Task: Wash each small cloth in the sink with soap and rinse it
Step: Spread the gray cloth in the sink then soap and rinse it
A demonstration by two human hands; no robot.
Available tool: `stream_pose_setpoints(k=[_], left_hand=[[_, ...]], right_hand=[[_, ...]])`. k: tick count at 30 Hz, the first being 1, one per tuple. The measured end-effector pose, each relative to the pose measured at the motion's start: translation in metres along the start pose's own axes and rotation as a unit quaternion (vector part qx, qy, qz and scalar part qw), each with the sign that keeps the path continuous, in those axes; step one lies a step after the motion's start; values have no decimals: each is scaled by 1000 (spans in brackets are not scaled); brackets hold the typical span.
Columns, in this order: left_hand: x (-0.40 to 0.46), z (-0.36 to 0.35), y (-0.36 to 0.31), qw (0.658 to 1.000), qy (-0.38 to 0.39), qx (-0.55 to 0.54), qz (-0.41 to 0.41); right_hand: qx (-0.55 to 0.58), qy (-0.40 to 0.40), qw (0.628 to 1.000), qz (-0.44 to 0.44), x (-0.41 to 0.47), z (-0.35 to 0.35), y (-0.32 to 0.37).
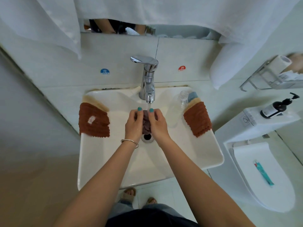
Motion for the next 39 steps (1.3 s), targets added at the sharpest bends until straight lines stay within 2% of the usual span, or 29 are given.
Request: stream_pose_setpoints(k=[3, 6, 12, 17, 21, 24, 26, 32, 36, 39], left_hand=[[-7, -6, -7, 1000, -11, 2, -14], [-9, -13, -20, 998, -50, -20, -29], [3, -25, -23, 996, -49, -59, 38], [15, -32, -22, 994, -62, -71, 52], [19, -33, -21, 997, -73, 20, 8], [16, -32, -19, 995, -93, 19, 11], [12, -26, -18, 996, -82, 23, -10], [6, 7, -4, 997, 33, 55, -51], [-3, -4, -13, 994, 41, 39, -93], [-6, -16, -10, 989, 39, 91, -110]], right_hand=[[32, -25, 999, 5, -1, -3, -2], [-8, -29, 999, -19, -2, -6, -2], [-6, -61, 998, -34, 9, -6, -1], [4, -79, 997, -9, 17, -6, -2], [-11, -95, 995, 21, 21, -3, -10], [-26, -81, 996, 30, 23, -4, -16], [-14, -62, 998, 26, 23, -6, -15], [90, -36, 995, 31, 15, 7, -7], [109, 34, 993, 11, -2, 17, -31], [99, 22, 995, -21, -8, 22, -40]])
Point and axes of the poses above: each hand's wrist, its own x-axis towards the middle knuckle, its own z-axis out of the back of the hand, y = z × x, the point moved 1 cm from there along x, towards the middle knuckle, and after that the axes turned 8 degrees about z, right-handed, at the moved point
